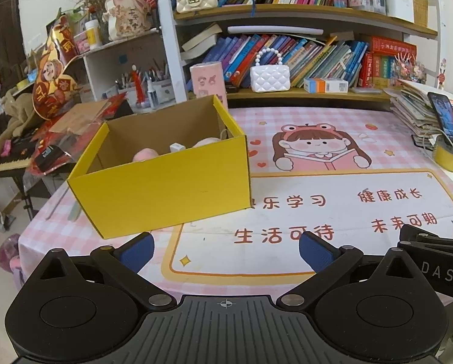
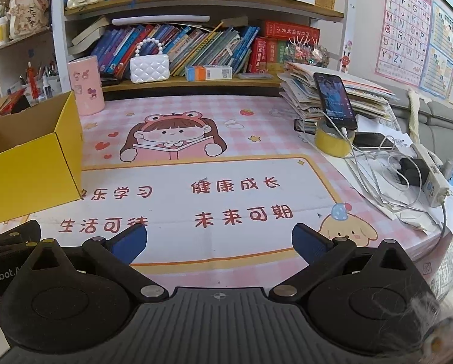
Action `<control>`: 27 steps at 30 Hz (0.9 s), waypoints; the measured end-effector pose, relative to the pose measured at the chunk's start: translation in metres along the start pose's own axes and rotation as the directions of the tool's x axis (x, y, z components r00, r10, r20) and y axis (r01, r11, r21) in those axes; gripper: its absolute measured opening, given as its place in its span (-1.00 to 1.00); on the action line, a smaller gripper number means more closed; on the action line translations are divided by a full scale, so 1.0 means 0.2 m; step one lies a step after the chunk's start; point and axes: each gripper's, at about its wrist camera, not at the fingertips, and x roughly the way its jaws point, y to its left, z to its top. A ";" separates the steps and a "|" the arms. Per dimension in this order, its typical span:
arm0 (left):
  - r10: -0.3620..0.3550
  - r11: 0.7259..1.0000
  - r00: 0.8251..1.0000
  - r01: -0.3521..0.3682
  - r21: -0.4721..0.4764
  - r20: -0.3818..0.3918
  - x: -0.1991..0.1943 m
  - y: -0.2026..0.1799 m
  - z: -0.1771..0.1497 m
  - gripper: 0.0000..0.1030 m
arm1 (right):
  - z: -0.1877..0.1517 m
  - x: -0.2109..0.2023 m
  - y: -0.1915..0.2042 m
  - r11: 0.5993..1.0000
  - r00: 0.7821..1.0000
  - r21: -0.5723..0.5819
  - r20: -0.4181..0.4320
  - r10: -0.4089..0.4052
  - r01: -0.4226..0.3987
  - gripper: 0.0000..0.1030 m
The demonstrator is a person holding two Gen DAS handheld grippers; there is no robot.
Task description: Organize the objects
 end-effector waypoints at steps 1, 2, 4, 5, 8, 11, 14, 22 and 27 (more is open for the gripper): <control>0.002 1.000 1.000 -0.002 -0.002 -0.001 0.00 0.00 0.00 1.00 | 0.00 0.00 0.01 1.000 1.000 -0.005 0.001 -0.001 0.001 1.00; 0.003 1.000 1.000 -0.003 -0.005 0.000 0.00 0.01 0.00 1.00 | 0.00 0.00 0.01 1.000 1.000 -0.010 0.001 -0.001 0.001 1.00; 0.002 1.000 1.000 -0.002 -0.012 0.000 0.00 0.01 0.00 1.00 | 0.00 -0.01 0.02 1.000 1.000 -0.019 0.003 -0.002 0.002 1.00; 0.000 1.000 1.000 0.000 -0.016 0.000 0.00 0.02 0.00 1.00 | 0.00 -0.01 0.02 1.000 1.000 -0.023 0.003 -0.003 0.003 1.00; 0.000 1.000 1.000 -0.001 -0.022 -0.004 0.00 0.02 0.00 1.00 | 0.00 -0.01 0.03 0.999 1.000 -0.033 0.004 -0.006 0.006 1.00; -0.002 1.000 1.000 0.002 -0.027 -0.007 0.00 0.02 -0.01 1.00 | 0.00 -0.01 0.03 0.999 1.000 -0.041 0.007 -0.012 0.012 1.00; -0.005 0.999 1.000 0.005 -0.032 -0.008 0.00 0.02 -0.01 1.00 | 0.00 -0.02 0.03 0.999 1.000 -0.049 0.006 -0.017 0.017 1.00; -0.011 0.999 1.000 0.010 -0.037 -0.010 0.01 0.02 0.00 1.00 | 0.00 -0.01 0.04 0.998 1.000 -0.062 0.006 -0.031 0.031 1.00; -0.004 0.999 1.000 0.003 -0.042 -0.015 0.02 0.02 -0.01 1.00 | 0.00 -0.01 0.05 0.997 0.999 -0.069 0.002 -0.032 0.032 1.00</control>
